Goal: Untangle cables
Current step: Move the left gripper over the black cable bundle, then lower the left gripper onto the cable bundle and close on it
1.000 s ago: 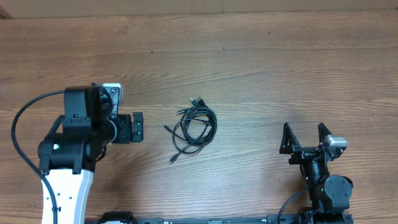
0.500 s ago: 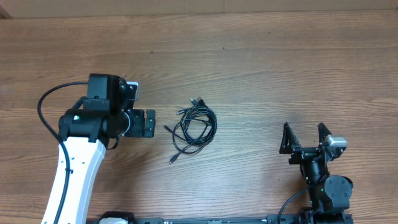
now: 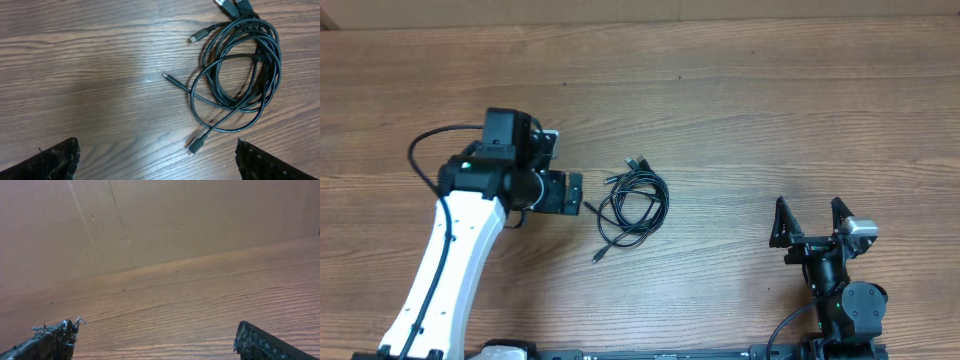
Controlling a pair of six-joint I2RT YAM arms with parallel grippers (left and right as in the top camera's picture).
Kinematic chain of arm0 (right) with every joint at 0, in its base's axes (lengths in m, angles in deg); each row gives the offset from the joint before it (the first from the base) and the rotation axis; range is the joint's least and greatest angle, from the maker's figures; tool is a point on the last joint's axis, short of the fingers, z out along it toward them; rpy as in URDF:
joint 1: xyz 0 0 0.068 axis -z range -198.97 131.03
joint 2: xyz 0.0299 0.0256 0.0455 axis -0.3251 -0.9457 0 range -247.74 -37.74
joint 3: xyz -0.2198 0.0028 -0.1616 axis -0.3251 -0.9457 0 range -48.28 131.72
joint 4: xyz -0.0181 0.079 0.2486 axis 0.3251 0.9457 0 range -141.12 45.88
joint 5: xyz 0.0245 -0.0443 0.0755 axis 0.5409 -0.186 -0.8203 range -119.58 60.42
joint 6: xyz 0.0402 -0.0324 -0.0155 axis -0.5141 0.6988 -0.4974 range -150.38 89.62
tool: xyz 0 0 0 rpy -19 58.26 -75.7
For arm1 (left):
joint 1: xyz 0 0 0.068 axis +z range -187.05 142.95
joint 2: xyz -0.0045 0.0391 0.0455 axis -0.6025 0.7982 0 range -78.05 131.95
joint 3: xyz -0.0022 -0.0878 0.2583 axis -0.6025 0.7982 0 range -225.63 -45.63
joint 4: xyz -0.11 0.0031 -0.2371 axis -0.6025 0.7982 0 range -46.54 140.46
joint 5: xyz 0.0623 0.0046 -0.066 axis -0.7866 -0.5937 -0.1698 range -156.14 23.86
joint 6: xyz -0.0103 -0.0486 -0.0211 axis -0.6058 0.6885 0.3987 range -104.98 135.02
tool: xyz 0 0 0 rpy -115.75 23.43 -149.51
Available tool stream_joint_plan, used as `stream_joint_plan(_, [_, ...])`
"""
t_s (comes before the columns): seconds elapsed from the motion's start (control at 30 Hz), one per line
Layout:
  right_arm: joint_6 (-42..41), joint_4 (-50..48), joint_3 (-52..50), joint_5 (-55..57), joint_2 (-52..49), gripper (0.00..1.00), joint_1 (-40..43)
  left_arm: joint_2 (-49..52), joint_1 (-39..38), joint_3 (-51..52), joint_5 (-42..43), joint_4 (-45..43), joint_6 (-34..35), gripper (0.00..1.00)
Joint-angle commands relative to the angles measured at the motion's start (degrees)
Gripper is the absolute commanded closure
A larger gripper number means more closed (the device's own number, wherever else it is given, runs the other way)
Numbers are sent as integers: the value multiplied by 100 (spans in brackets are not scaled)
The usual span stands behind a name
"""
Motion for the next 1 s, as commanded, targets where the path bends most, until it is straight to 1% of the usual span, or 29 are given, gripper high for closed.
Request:
stream_joint_plan(0.0, [37,-31,-57,50,31,0,15,173,-173,-118,116,-109,190,0])
stream_joint_plan(0.3, [37,-31,-57,50,31,0,15,494,-621,-118,173,-328,192,1])
stream_joint_plan(0.43, [37,-31,-57,50,31,0,15,660,-748,-116,457,-568,186,0])
stream_joint_plan(0.77, [37,-31,-57,48,31,0,15,1086,-1189,-116,164,-1215,-52,0])
stream_joint_plan(0.97, [37,-31,-57,50,31,0,15,1353,-1578,-116,-227,-1274,-186,0])
